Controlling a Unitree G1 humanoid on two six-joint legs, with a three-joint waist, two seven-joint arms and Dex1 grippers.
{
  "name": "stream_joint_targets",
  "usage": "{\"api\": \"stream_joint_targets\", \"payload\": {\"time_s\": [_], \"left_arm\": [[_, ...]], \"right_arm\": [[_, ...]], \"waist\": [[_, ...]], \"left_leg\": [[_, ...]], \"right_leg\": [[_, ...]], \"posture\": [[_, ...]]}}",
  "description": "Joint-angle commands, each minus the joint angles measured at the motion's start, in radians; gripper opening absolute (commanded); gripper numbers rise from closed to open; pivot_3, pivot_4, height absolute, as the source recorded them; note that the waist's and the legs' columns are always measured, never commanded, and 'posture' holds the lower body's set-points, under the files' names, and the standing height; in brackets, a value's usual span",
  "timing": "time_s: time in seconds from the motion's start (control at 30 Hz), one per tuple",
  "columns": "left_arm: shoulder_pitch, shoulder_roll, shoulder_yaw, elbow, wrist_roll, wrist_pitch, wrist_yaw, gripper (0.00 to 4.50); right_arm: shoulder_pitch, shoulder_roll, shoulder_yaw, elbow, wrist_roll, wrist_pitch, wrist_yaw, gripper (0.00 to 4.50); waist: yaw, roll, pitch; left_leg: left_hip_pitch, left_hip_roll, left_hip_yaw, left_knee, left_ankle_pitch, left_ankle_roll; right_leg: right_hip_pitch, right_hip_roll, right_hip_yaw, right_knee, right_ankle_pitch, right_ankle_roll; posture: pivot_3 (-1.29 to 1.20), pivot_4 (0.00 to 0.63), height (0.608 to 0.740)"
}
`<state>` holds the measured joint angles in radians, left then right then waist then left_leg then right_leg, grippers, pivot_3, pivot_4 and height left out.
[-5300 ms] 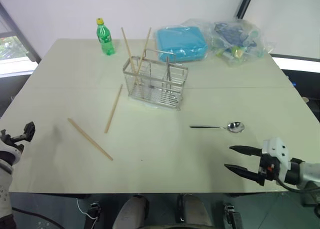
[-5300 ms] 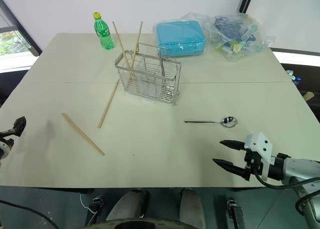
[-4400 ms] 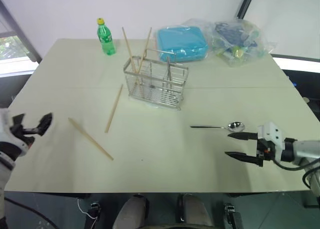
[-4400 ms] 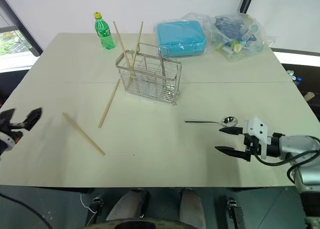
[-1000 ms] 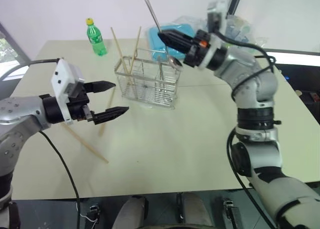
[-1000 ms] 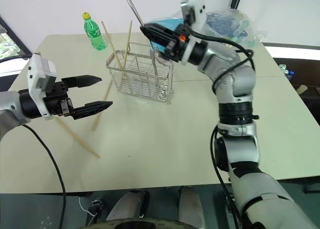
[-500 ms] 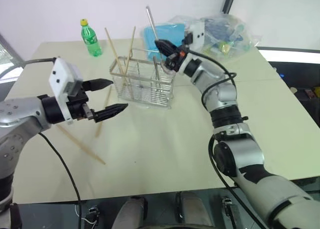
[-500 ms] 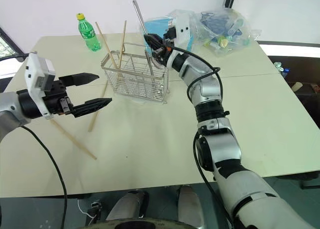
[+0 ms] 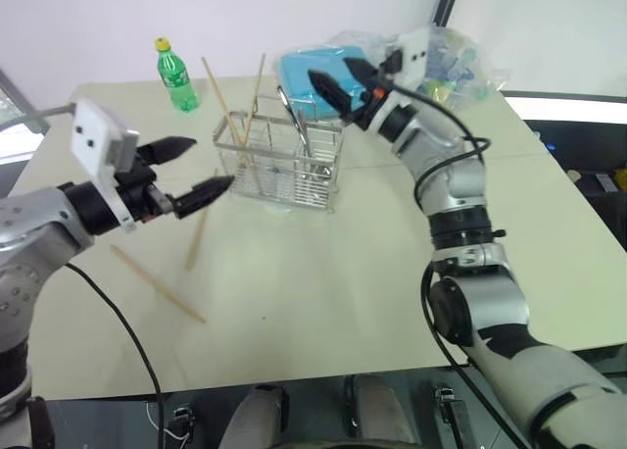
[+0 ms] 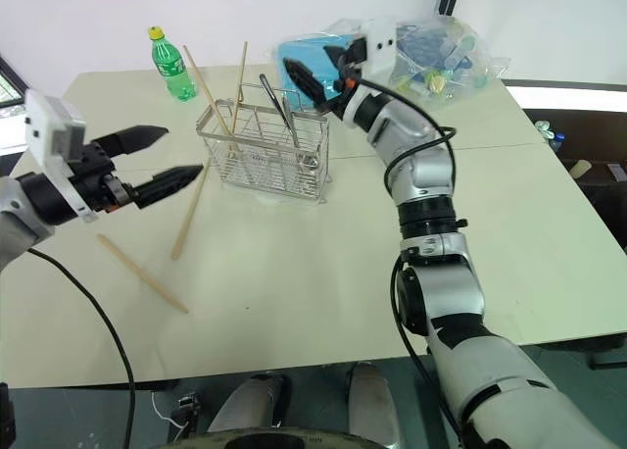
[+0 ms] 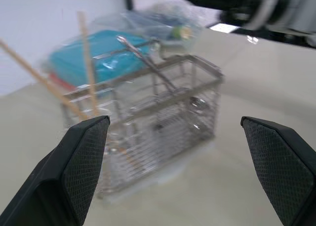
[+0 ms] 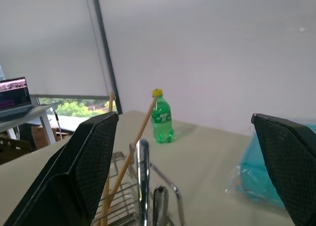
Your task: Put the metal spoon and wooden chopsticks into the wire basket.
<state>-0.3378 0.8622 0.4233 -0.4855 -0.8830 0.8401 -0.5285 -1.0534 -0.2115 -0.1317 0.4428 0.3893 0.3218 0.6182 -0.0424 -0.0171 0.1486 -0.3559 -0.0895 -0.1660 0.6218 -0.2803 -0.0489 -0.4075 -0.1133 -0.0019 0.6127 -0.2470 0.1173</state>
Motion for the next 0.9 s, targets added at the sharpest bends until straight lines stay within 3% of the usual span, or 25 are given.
{"api": "stream_joint_targets", "payload": {"time_s": [0.03, 0.23, 0.37, 0.47, 0.6, 0.9], "left_arm": [[-0.059, -0.046, 0.116, 0.013, -0.04, 0.085, 0.234, 4.5], [-0.191, -0.271, 0.31, 0.068, -0.132, 0.406, 0.861, 4.5], [-0.27, -0.439, 0.42, 0.06, 0.0, 0.672, 1.114, 4.5], [-0.323, -0.556, 0.491, 0.067, 0.086, 0.77, 1.209, 4.5], [-0.352, -0.635, 0.515, 0.118, 0.172, 0.774, 1.285, 4.5], [-0.413, -0.653, 0.477, 0.299, 0.344, 0.774, 1.233, 4.5]], "right_arm": [[-0.036, -0.099, -0.004, -0.179, 0.089, 0.102, 0.132, 4.43], [0.15, -0.373, 0.089, -0.542, 0.285, 0.393, 0.465, 4.43], [0.364, -0.526, 0.15, -0.759, 0.33, 0.45, 0.589, 4.43], [0.451, -0.576, 0.168, -0.822, 0.344, 0.469, 0.613, 4.43], [0.493, -0.589, 0.196, -0.837, 0.341, 0.503, 0.594, 4.43], [0.563, -0.614, 0.201, -0.855, 0.339, 0.513, 0.574, 4.43]], "waist": [[0.001, 0.0, 0.0], [0.022, -0.007, -0.004], [0.035, -0.009, -0.005], [0.046, -0.01, -0.005], [0.055, -0.012, -0.006], [0.059, -0.014, -0.007]], "left_leg": [[0.0, 0.0, 0.0, 0.0, 0.0, 0.0], [0.001, 0.0, -0.001, 0.001, -0.003, 0.006], [0.0, -0.001, 0.0, 0.007, -0.006, 0.007], [-0.001, -0.001, 0.001, 0.01, -0.006, 0.007], [0.001, -0.001, 0.002, 0.009, -0.004, 0.002], [-0.001, -0.002, 0.002, 0.009, -0.002, -0.001]], "right_leg": [[0.0, 0.0, 0.0, 0.0, 0.0, 0.0], [0.002, 0.0, 0.0, -0.001, 0.0, 0.001], [0.003, 0.0, 0.0, -0.001, -0.001, 0.001], [0.003, -0.001, 0.0, 0.0, -0.001, 0.002], [0.003, 0.0, 0.0, 0.0, 0.0, 0.002], [0.003, -0.001, 0.0, -0.001, 0.0, 0.002]], "posture": [[0.0, 0.15, 0.725], [0.0, 0.15, 0.725], [0.0, 0.15, 0.725], [0.0, 0.15, 0.725], [0.0, 0.15, 0.725], [0.0, 0.15, 0.725]]}}
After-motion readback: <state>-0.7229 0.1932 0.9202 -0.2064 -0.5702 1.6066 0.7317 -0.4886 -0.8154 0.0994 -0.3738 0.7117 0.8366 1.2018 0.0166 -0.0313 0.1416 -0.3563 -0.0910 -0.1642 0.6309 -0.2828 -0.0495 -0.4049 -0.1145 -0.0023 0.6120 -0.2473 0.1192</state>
